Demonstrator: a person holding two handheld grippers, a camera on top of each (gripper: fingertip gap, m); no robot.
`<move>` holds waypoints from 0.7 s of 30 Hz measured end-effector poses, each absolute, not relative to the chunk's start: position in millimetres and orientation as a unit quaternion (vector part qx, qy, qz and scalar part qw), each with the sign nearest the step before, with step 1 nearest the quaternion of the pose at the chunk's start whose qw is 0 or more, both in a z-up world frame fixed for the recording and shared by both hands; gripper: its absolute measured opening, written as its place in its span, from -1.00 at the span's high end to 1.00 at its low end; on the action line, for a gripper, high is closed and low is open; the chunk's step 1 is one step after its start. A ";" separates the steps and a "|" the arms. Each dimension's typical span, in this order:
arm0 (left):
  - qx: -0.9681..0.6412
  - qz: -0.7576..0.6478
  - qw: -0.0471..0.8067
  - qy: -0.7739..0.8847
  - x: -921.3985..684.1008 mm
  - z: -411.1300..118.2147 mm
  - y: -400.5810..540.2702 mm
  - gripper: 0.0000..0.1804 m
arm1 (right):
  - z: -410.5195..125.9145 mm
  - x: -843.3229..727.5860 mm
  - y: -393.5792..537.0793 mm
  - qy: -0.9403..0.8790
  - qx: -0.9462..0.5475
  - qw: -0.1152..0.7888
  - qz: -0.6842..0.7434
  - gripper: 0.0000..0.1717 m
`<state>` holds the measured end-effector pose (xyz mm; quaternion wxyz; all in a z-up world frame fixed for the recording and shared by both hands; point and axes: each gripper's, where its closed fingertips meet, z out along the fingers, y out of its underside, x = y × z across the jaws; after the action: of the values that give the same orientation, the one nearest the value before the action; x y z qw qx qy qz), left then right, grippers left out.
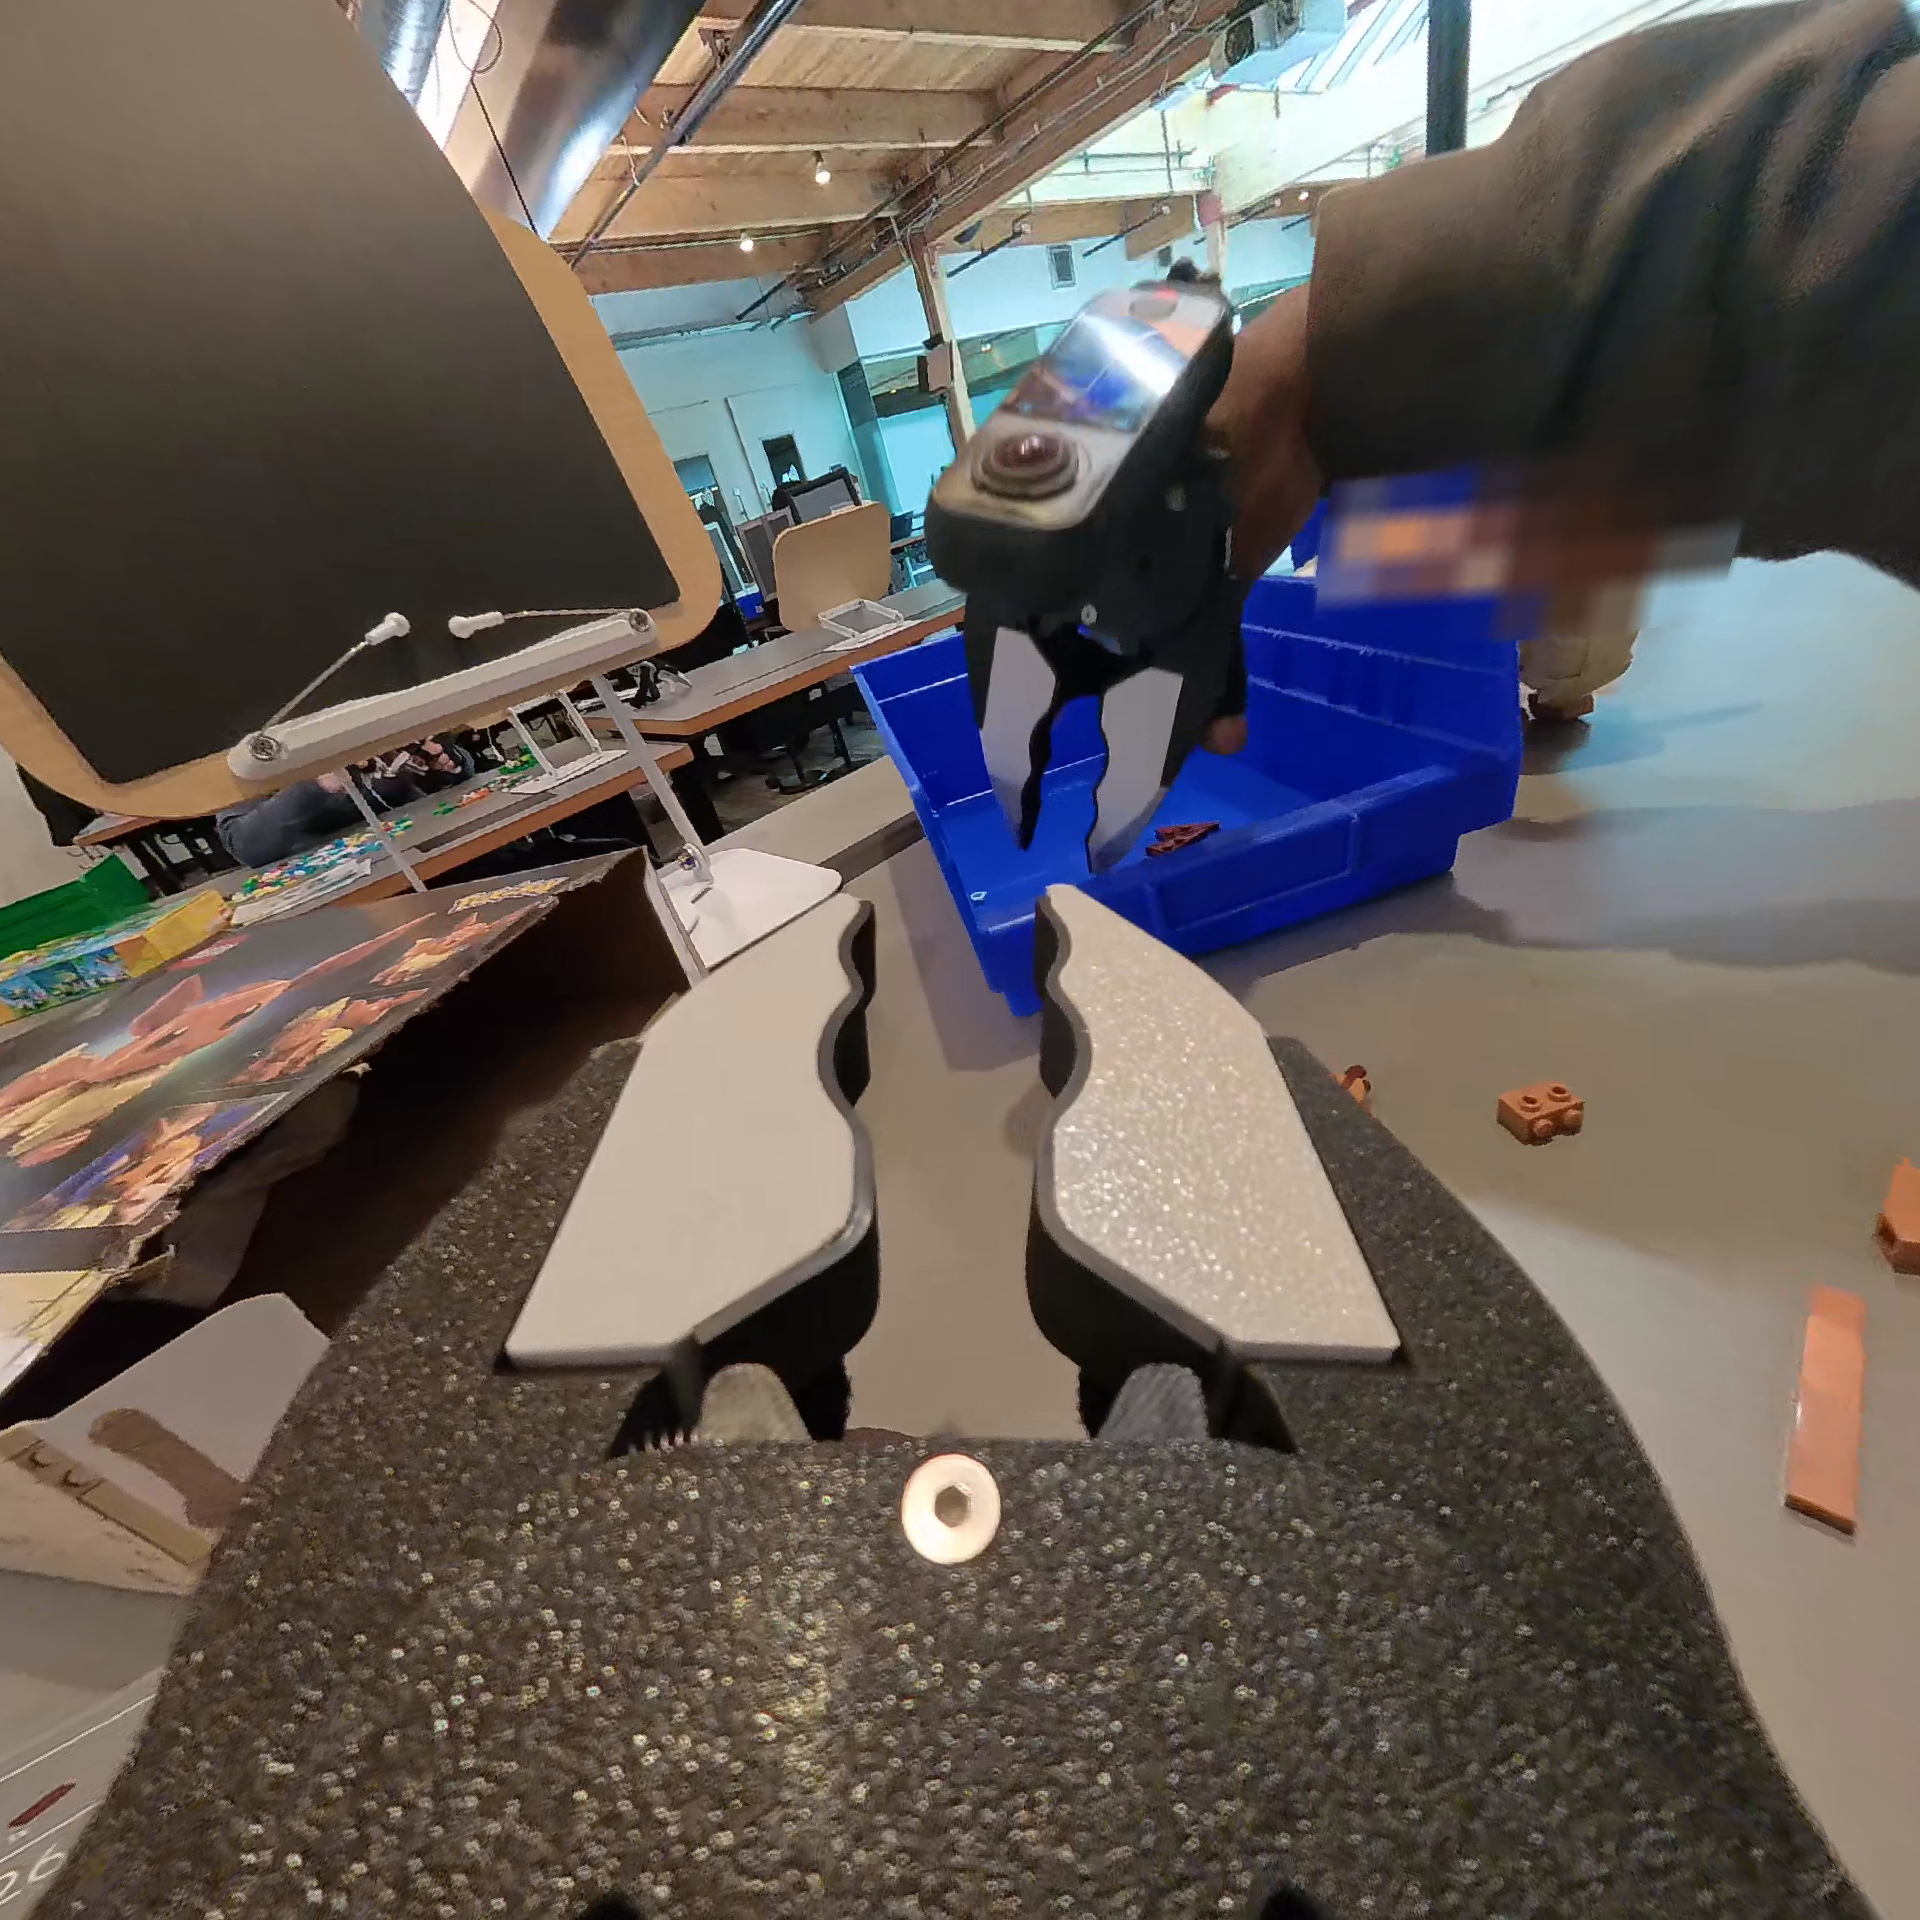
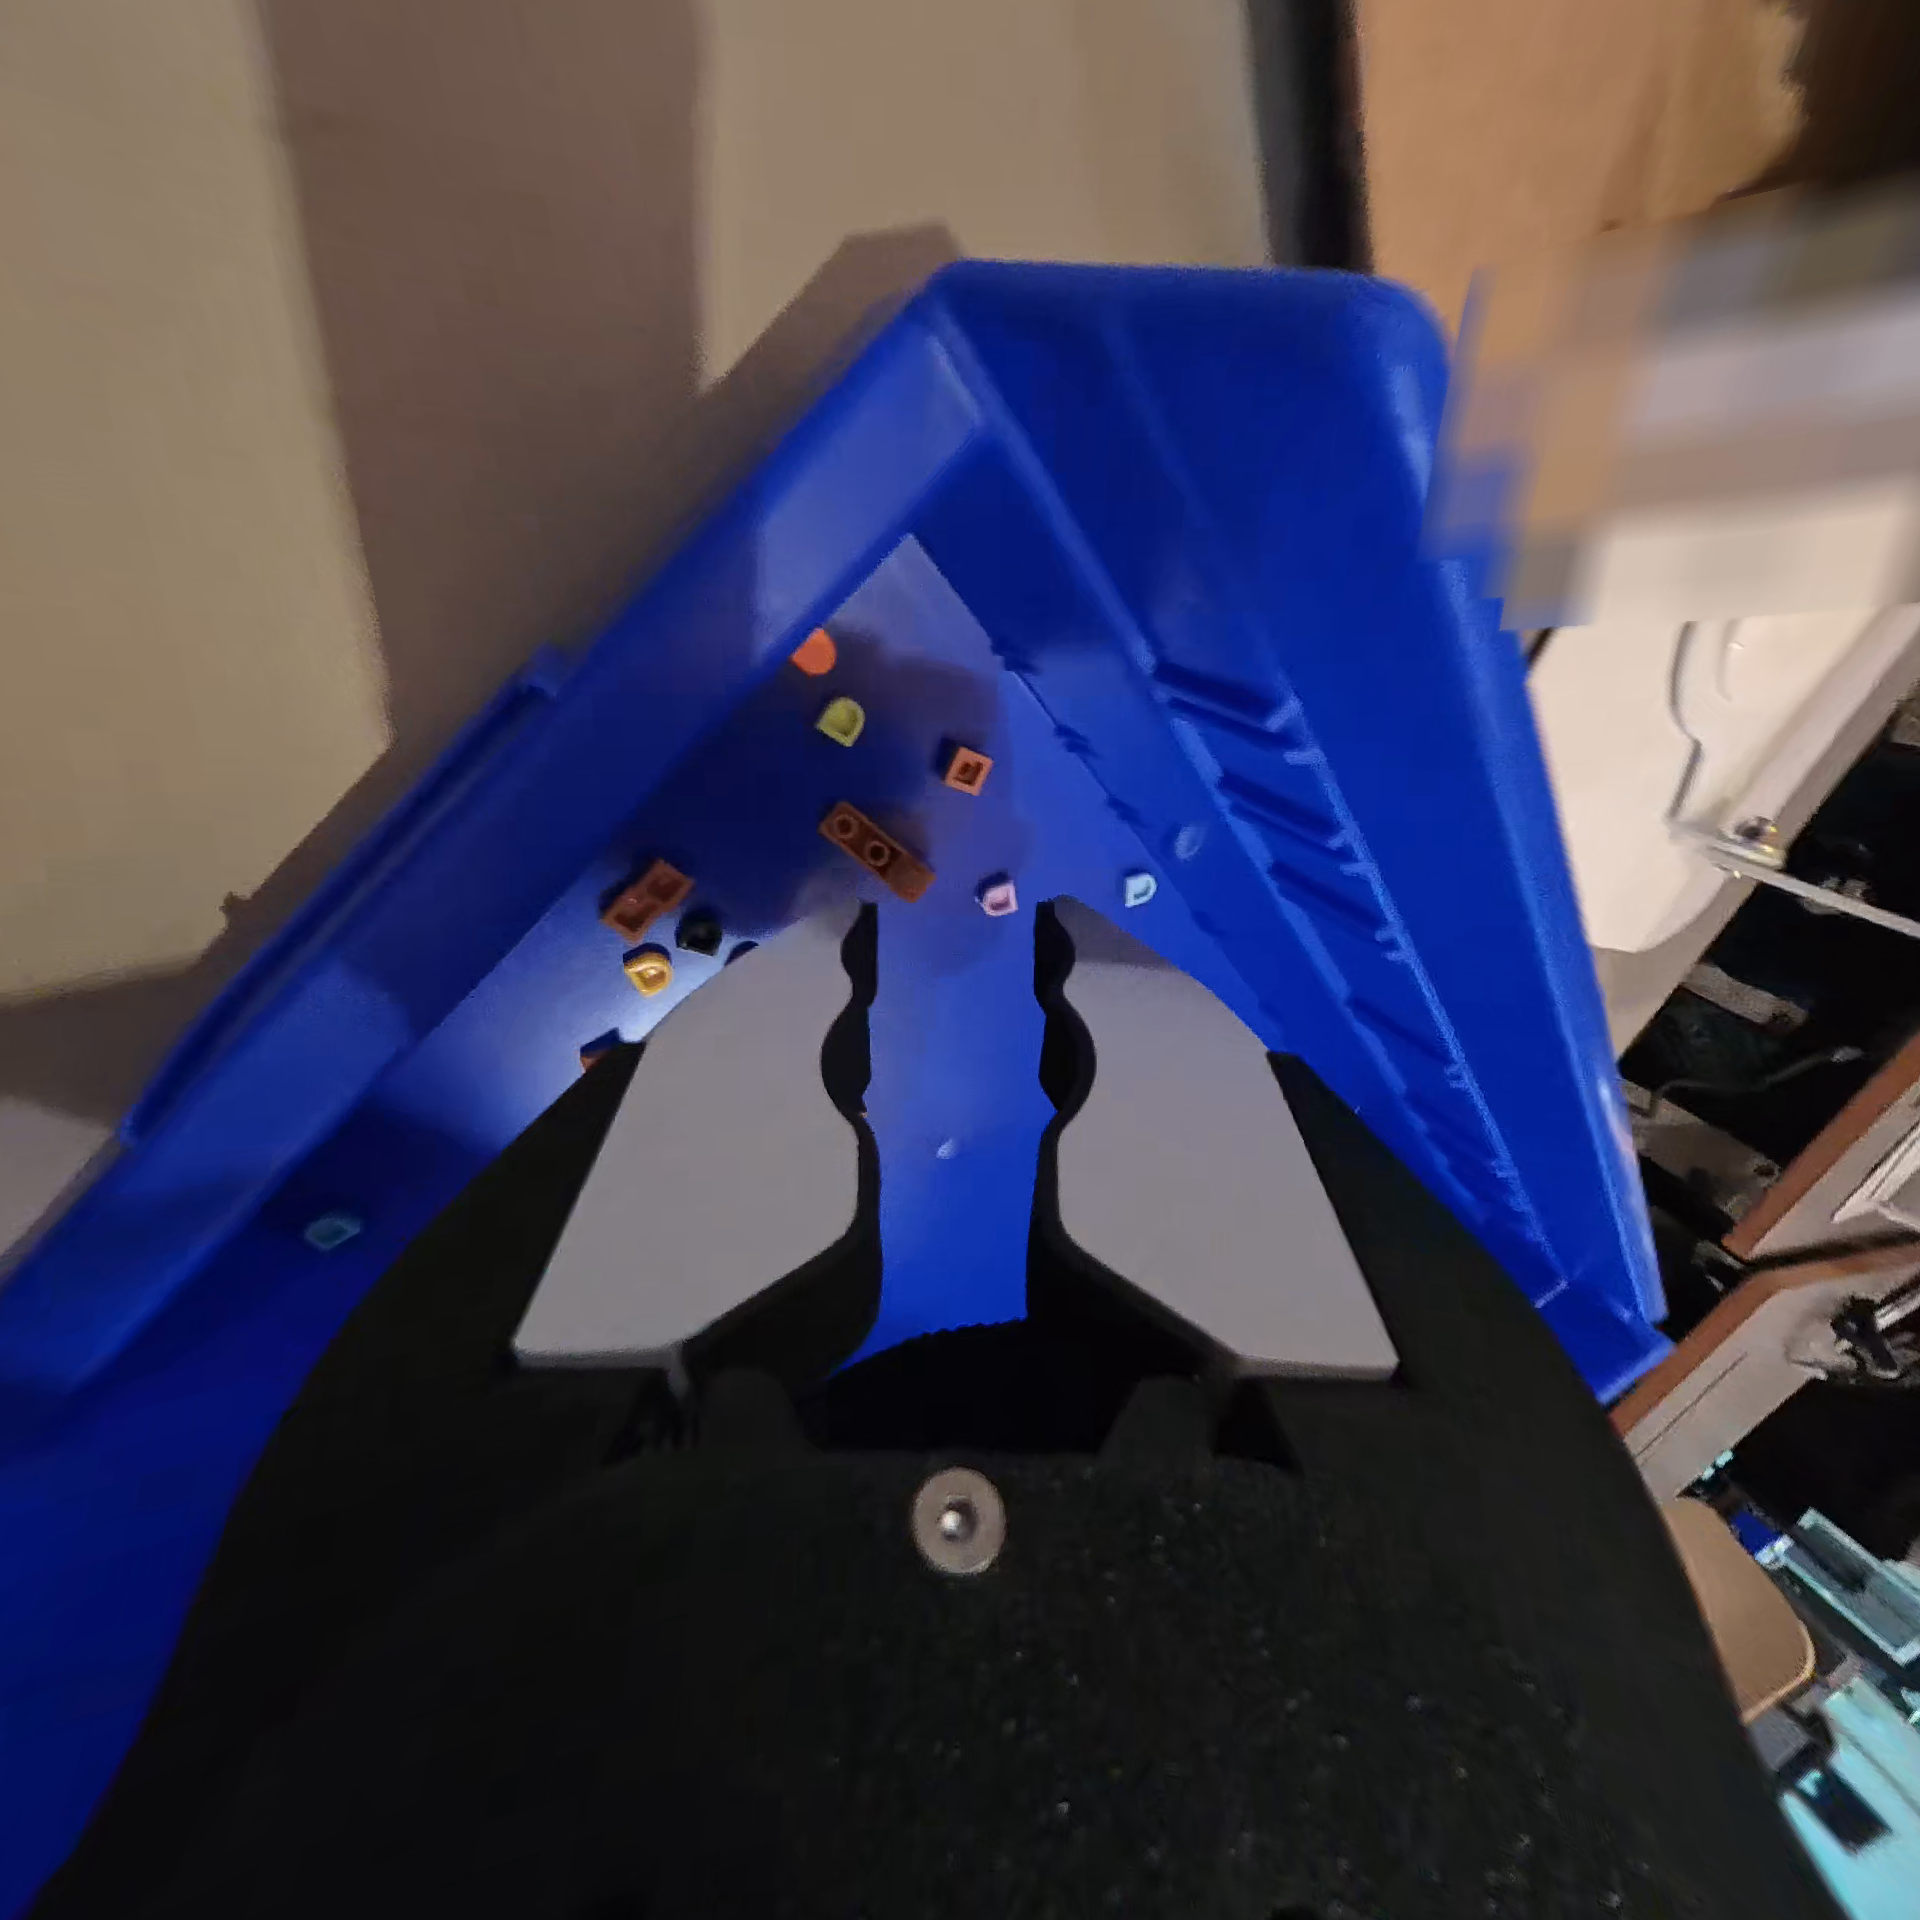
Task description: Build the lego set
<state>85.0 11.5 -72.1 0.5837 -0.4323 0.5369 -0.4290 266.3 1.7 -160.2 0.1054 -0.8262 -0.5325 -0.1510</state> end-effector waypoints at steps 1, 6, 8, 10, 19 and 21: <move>-0.434 -0.431 0.581 0.537 85.3 -72.1 11.7 0.68 | -163.7 265.2 0.8 -0.540 -0.823 0.098 -0.146 0.67; -0.435 -0.435 0.577 0.537 85.8 -72.2 11.4 0.68 | -180.5 260.5 -1.8 -0.556 -0.819 0.068 -0.123 0.67; -0.434 -0.432 0.580 0.537 85.5 -71.6 11.0 0.68 | -186.6 262.8 -1.9 -0.557 -0.819 0.052 -0.127 0.76; -0.433 -0.431 0.583 0.536 84.7 -70.6 11.2 0.68 | -186.8 268.2 0.2 -0.547 -0.824 0.043 -0.140 0.84; -0.429 -0.429 0.589 0.534 83.2 -67.1 11.0 0.68 | -131.6 257.4 -10.5 -0.448 -0.871 0.131 -0.154 0.90; -0.429 -0.430 0.590 0.531 82.8 -65.7 11.7 0.68 | -107.7 227.5 -25.1 -0.439 -0.869 0.189 -0.124 0.91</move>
<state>82.8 11.7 -65.7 0.5903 -0.4294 0.5310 -0.4303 227.5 -25.1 -107.7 0.1892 -0.8694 -0.4393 -0.1236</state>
